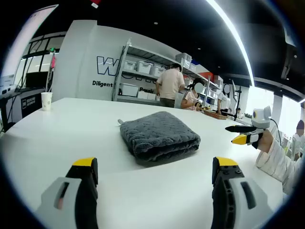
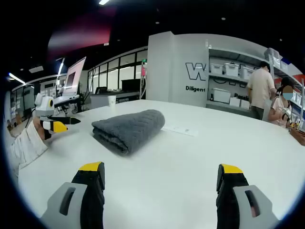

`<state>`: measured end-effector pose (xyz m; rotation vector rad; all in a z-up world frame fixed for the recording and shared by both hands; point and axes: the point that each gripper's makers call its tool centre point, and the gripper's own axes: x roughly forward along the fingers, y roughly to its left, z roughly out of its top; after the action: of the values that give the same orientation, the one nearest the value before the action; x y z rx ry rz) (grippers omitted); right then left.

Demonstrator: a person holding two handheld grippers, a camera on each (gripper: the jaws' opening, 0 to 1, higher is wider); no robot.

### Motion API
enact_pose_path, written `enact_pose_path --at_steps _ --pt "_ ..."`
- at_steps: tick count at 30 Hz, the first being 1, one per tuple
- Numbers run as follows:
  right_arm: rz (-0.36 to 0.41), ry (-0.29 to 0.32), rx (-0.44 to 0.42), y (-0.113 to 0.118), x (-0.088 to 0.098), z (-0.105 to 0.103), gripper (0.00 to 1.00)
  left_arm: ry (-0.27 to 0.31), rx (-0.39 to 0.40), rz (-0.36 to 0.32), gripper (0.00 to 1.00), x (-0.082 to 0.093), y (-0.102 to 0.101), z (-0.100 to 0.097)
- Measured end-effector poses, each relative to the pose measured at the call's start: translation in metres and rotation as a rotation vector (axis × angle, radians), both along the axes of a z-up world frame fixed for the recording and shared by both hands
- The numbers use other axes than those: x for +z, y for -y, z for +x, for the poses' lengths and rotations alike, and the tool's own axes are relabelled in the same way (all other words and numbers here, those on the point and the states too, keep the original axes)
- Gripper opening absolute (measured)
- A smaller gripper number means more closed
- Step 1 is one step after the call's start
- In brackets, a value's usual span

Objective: Open the folded towel by lifting each exposed corner and separating the folded layers until the towel lies flat within the target outline without major curled edges

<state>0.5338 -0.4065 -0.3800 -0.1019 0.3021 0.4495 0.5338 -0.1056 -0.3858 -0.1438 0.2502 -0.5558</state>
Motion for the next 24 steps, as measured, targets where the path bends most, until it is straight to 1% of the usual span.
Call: enact_pose_path --at_steps 24 --pt "-0.003 -0.007 0.002 -0.0007 -0.0014 -0.0012 0.97 -0.002 0.002 0.0 0.98 0.0003 -0.0011 0.0018"
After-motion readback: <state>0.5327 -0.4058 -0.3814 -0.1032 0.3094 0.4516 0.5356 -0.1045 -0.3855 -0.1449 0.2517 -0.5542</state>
